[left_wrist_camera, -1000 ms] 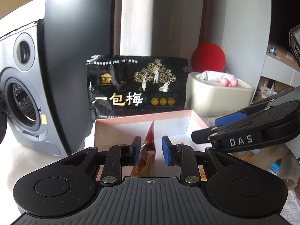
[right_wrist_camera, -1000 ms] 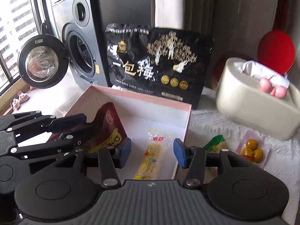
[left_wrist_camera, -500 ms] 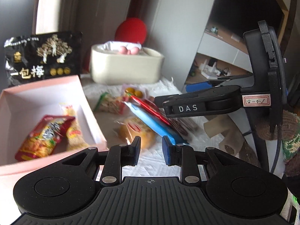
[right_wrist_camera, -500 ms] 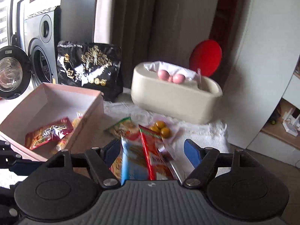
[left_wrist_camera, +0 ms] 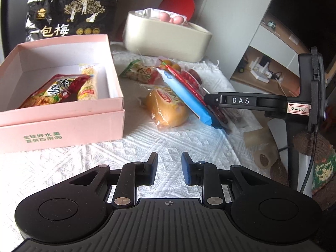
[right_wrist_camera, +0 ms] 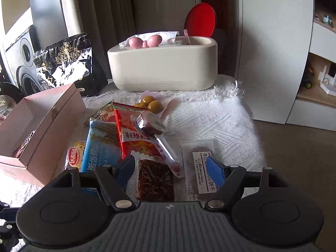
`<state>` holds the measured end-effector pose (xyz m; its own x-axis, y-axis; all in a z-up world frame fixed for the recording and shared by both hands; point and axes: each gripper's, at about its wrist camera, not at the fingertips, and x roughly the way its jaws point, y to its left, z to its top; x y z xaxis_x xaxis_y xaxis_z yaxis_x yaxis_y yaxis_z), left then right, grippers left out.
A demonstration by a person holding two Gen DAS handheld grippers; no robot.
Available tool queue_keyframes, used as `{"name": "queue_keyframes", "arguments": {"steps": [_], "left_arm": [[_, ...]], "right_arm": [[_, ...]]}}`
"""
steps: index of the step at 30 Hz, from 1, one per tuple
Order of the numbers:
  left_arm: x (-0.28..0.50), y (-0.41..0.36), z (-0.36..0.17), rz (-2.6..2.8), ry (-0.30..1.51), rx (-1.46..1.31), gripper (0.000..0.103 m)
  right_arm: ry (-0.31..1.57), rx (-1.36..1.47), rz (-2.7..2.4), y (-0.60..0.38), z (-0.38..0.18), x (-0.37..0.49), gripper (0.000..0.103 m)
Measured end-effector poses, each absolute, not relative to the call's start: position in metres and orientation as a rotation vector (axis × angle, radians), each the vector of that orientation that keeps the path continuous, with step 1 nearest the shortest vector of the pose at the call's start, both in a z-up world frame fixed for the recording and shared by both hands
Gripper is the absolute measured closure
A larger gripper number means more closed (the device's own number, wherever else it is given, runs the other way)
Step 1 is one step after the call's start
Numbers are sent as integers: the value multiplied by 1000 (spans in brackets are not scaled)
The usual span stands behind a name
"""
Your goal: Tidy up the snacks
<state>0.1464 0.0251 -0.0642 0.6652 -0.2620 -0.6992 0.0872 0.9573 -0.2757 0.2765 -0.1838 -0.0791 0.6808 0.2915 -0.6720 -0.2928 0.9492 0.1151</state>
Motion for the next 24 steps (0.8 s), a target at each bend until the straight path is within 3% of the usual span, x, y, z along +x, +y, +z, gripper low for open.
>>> {"name": "queue_keyframes", "arguments": {"steps": [3, 7, 10, 24], "left_arm": [[150, 22, -66, -200, 830, -221, 75], [156, 21, -66, -215, 830, -238, 75], [159, 18, -63, -240, 814, -267, 75], [184, -3, -53, -285, 778, -241, 75]], "right_arm": [[773, 55, 364, -187, -84, 279, 29], [745, -14, 420, -174, -79, 262, 65], [724, -81, 432, -163, -77, 250, 77], [719, -110, 453, -161, -69, 244, 80]]}}
